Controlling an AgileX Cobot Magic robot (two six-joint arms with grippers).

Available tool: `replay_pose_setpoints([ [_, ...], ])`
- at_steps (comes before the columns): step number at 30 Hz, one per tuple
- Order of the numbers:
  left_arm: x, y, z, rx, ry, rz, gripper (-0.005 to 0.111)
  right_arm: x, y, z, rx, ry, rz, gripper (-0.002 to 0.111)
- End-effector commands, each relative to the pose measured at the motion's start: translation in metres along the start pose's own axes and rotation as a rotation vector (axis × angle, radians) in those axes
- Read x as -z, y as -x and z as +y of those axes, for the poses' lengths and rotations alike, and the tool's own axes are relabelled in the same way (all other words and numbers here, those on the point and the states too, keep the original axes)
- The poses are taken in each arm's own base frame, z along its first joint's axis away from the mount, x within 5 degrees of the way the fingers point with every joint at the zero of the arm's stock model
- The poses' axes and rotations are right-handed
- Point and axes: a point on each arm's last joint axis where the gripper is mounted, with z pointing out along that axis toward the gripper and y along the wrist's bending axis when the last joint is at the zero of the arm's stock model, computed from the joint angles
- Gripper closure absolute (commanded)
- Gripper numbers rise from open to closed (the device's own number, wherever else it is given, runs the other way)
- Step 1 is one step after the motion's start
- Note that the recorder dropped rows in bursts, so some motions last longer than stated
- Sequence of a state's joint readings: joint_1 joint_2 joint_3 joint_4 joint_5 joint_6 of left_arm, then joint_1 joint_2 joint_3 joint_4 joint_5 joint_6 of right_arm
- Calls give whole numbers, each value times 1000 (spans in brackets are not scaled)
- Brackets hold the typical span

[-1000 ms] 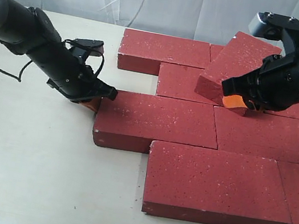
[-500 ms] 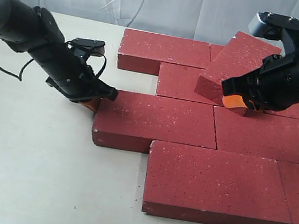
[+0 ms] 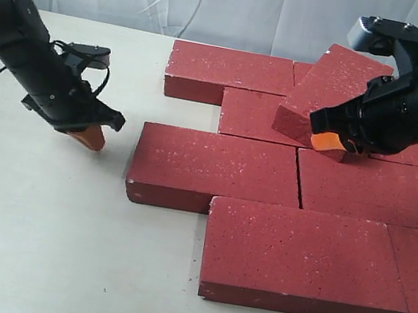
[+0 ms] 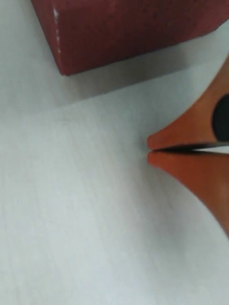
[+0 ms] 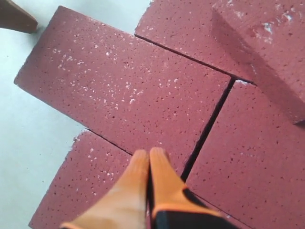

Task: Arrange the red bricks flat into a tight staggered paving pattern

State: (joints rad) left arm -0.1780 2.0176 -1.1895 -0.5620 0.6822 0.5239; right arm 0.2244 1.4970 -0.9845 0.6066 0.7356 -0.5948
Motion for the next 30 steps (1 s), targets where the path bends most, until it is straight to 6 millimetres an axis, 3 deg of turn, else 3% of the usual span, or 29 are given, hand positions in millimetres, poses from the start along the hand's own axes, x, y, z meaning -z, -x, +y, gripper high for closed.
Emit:
replay_pose_setpoints([
  [1, 32, 6, -10, -20, -1, -83, 107, 3, 2, -3, 79, -33, -27, 109],
  [3, 50, 11, -19, -27, -34, -163, 107, 9, 8, -12, 118, -117, -69, 109],
  [6, 77, 17, -39, -58, -151, -279, 107, 29, 19, -34, 14, -268, -222, 109],
  [8, 86, 21, -48, -86, -227, -326, 107, 39, 21, -52, -56, -338, -294, 109],
  [11, 89, 33, -59, -122, -262, -346, 107, 40, 21, -78, -123, -366, -261, 109],
  [18, 54, 86, -91, -192, -221, -302, 107, 21, 32, -133, -241, -318, -84, 109],
  [25, -9, 129, -127, -255, -226, -237, 107, -5, 46, -157, -235, -302, -12, 109],
  [30, -36, 143, -150, -278, -227, -232, 107, -23, 41, -167, -251, -303, 8, 109],
])
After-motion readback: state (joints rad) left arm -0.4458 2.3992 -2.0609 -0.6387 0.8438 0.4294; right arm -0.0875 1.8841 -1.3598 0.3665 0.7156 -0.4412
